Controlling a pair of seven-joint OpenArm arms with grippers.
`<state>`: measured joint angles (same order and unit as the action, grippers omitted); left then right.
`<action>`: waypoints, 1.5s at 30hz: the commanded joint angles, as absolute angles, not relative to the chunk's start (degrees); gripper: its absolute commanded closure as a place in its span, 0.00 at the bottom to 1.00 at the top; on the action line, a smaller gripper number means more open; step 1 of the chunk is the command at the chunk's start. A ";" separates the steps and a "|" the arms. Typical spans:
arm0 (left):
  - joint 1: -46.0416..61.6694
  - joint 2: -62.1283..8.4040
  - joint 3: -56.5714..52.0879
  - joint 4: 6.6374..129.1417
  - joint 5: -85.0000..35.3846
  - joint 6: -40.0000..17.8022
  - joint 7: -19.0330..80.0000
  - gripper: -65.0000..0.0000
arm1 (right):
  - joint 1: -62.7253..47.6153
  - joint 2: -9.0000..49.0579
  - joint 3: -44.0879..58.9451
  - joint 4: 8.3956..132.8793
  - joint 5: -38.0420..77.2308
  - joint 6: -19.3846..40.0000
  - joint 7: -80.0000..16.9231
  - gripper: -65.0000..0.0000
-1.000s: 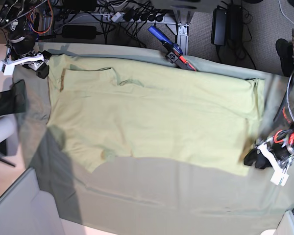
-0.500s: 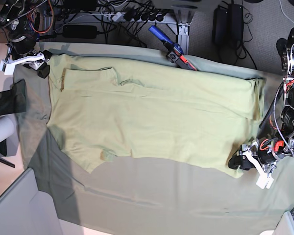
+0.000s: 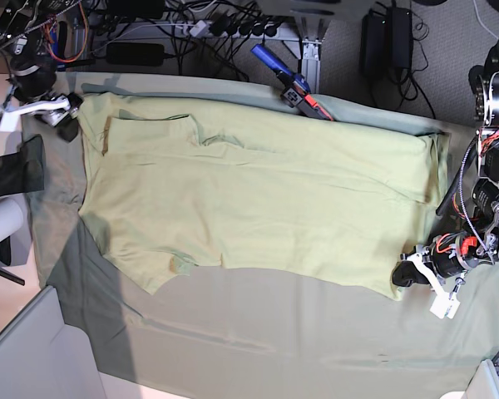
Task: Fold the T-shirt properly
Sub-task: 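Grasp the hem corners with both grippers, then fold the hem edge over toward the folded shoulder edge with both grippers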
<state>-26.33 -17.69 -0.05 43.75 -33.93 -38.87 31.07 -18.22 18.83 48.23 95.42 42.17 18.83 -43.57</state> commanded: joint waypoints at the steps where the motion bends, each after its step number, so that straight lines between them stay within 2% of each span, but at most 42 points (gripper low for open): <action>1: -28.08 -18.52 -0.23 44.62 -34.92 -40.00 30.26 1.00 | -16.49 20.10 50.04 96.99 43.81 19.94 -41.87 0.33; 6: -28.08 -19.05 -0.23 44.69 -34.94 -40.00 31.97 1.00 | -7.44 21.89 51.55 96.90 42.26 19.88 -41.80 0.33; 11: -28.08 -19.03 -0.23 44.71 -34.94 -40.00 31.99 1.00 | 3.79 23.99 45.36 91.33 35.94 17.80 -39.64 0.33; 20: -27.75 -19.09 -0.23 44.71 -35.11 -40.00 35.62 1.00 | 26.13 27.49 28.14 57.65 26.37 17.82 -31.66 0.33; 24: -27.42 -19.05 -0.23 44.71 -36.67 -40.00 36.88 1.00 | 32.67 27.46 22.26 43.99 24.08 20.23 -30.96 0.33; 28: -27.46 -19.05 -0.23 44.71 -37.45 -40.00 37.15 1.00 | 34.92 27.44 16.03 37.08 22.44 21.12 -28.64 0.33; 34: -27.44 -19.05 -0.23 44.71 -37.47 -40.00 37.15 1.00 | 34.74 27.44 8.54 36.84 20.45 22.94 -29.10 0.33; 40: -27.44 -19.05 -0.23 44.71 -37.47 -40.00 37.15 1.00 | 34.76 27.40 6.57 37.08 24.16 23.86 -29.80 0.34; 42: -27.46 -19.05 -0.23 44.71 -37.47 -40.00 37.12 1.00 | 34.74 27.38 6.57 37.67 24.88 24.49 -29.98 0.39; 45: -27.44 -19.03 -0.23 44.71 -37.50 -40.00 37.10 1.00 | 34.74 27.24 6.57 38.96 24.88 24.47 -30.68 0.52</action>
<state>-26.02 -18.41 -0.08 43.88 -37.12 -39.05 37.23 33.32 26.63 6.52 38.11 24.18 21.65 -30.50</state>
